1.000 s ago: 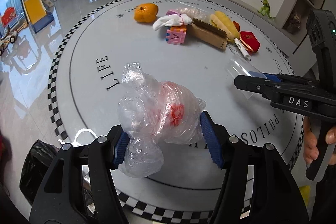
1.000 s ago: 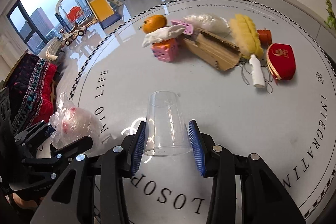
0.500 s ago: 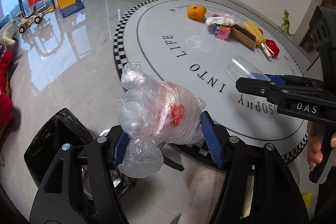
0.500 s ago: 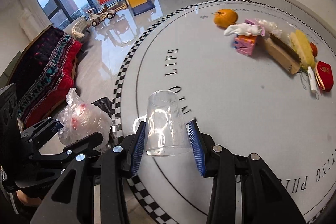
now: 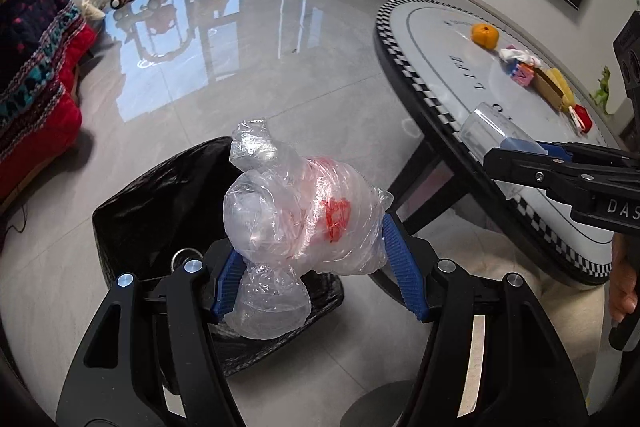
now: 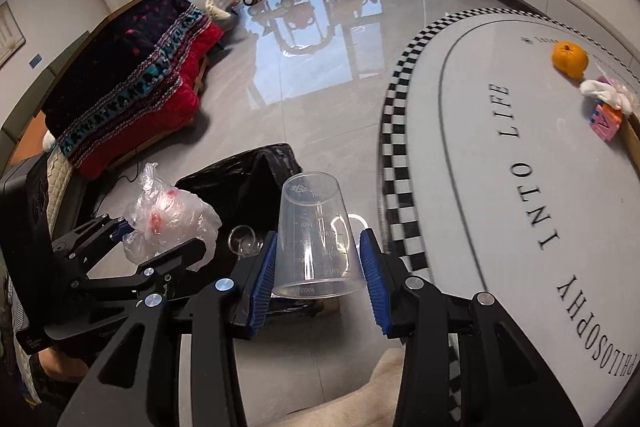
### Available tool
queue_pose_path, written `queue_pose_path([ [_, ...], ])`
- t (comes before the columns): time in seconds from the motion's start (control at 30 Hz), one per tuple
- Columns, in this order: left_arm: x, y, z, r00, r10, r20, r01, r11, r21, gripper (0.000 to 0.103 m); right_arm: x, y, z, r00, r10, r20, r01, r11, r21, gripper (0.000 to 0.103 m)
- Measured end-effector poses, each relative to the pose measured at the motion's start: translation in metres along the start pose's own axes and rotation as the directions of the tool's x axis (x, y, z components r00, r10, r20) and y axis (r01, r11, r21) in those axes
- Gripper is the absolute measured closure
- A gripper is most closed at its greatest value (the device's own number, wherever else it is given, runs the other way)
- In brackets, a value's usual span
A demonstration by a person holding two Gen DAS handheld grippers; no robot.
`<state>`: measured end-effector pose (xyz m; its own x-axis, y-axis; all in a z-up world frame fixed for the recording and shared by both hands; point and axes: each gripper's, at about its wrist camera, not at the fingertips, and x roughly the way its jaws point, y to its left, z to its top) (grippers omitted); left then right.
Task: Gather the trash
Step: 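Carry bag and cup over the black bin and open both tools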
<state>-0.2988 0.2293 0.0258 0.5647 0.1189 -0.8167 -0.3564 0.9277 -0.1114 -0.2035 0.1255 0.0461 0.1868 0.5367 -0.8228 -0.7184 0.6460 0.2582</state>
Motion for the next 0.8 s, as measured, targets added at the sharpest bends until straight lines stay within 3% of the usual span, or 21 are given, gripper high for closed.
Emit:
queue_pose_path([
  [0.33, 0.002, 0.067, -0.025, 0.986, 0.159, -0.048, -0.165, 0.977, -0.135, 0.040, 0.048, 0.078, 0.003, 0.992, 0.086, -0.095, -0.096, 0.989, -0.115, 0.060],
  [0.57, -0.001, 0.097, -0.046, 0.973, 0.213, -0.092, -0.228, 0.953, -0.198, 0.037, 0.070, 0.107, 0.009, 0.983, 0.123, -0.140, -0.144, 0.977, -0.155, 0.060],
  [0.6, -0.003, 0.100, -0.047, 0.972, 0.218, -0.093, -0.233, 0.949, -0.211, 0.032, 0.073, 0.109, 0.010, 0.982, 0.122, -0.142, -0.144, 0.977, -0.156, 0.060],
  [0.63, -0.004, 0.102, -0.048, 0.971, 0.220, -0.093, -0.236, 0.946, -0.221, 0.013, 0.074, 0.109, 0.012, 0.984, 0.112, -0.141, -0.133, 0.980, -0.151, 0.060],
  [0.67, -0.006, 0.105, -0.049, 0.969, 0.232, -0.088, -0.246, 0.941, -0.230, 0.006, 0.076, 0.109, 0.014, 0.985, 0.102, -0.141, -0.122, 0.982, -0.144, 0.056],
  [0.7, -0.008, 0.106, -0.050, 0.963, 0.254, -0.089, -0.268, 0.934, -0.236, 0.006, 0.077, 0.109, 0.016, 0.985, 0.097, -0.143, -0.116, 0.984, -0.132, 0.037],
  [0.73, -0.007, 0.107, -0.050, 0.956, 0.277, -0.101, -0.293, 0.925, -0.241, 0.006, 0.076, 0.109, 0.019, 0.985, 0.107, -0.132, -0.123, 0.985, -0.119, 0.031],
  [0.8, -0.006, 0.110, -0.049, 0.950, 0.292, -0.115, -0.312, 0.915, -0.256, 0.006, 0.073, 0.111, 0.022, 0.986, 0.119, -0.119, -0.133, 0.984, -0.117, 0.031],
])
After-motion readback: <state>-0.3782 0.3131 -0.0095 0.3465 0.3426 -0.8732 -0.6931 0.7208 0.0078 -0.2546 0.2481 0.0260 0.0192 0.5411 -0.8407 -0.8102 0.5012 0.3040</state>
